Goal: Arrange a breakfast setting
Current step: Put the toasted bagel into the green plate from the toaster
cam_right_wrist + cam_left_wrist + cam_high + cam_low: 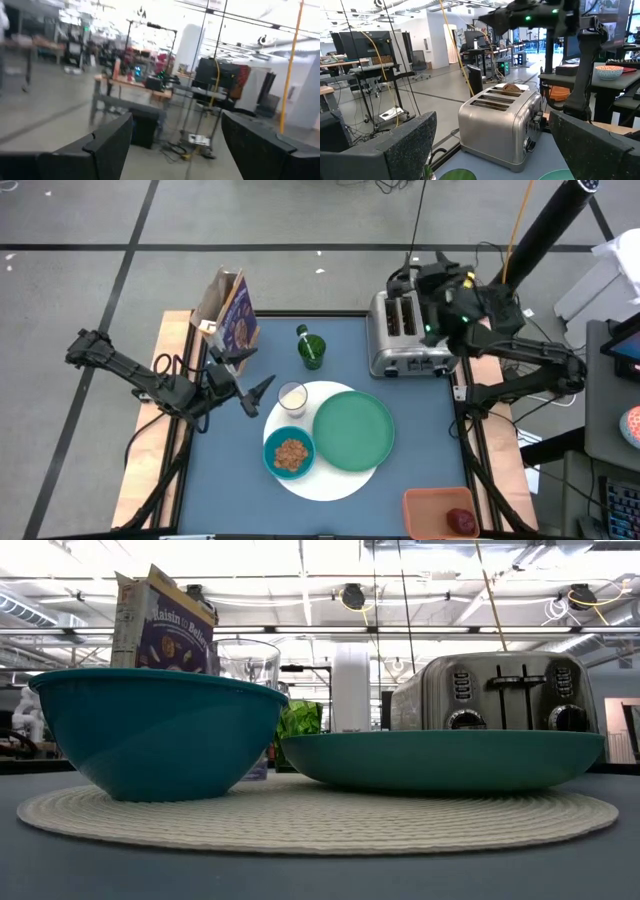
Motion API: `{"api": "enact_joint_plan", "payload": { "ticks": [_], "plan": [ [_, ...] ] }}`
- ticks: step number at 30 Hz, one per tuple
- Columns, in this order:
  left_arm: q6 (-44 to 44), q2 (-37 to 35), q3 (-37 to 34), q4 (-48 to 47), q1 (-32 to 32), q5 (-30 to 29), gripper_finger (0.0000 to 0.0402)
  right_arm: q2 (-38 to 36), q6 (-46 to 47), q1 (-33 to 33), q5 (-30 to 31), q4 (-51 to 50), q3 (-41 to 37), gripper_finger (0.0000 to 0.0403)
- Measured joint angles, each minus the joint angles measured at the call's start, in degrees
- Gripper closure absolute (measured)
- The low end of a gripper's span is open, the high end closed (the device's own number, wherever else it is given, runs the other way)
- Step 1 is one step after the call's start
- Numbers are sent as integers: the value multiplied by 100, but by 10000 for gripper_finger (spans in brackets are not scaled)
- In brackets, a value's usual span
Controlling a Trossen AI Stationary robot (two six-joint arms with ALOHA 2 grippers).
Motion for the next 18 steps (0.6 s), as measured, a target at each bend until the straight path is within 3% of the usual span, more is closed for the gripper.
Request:
{"api": "enact_joint_plan", "payload": {
  "ticks": [7,11,18],
  "plan": [
    [-48,0,0,-1,0,0,11,421,1700,-805,-1550,-2849,1069,106],
    [-238,0,0,-12,0,0,11,480,2217,-1258,-1657,-4449,1524,106],
    [-297,0,-2,-33,0,2,11,21,3521,-1506,-1707,-6990,1544,106]
  ]
}}
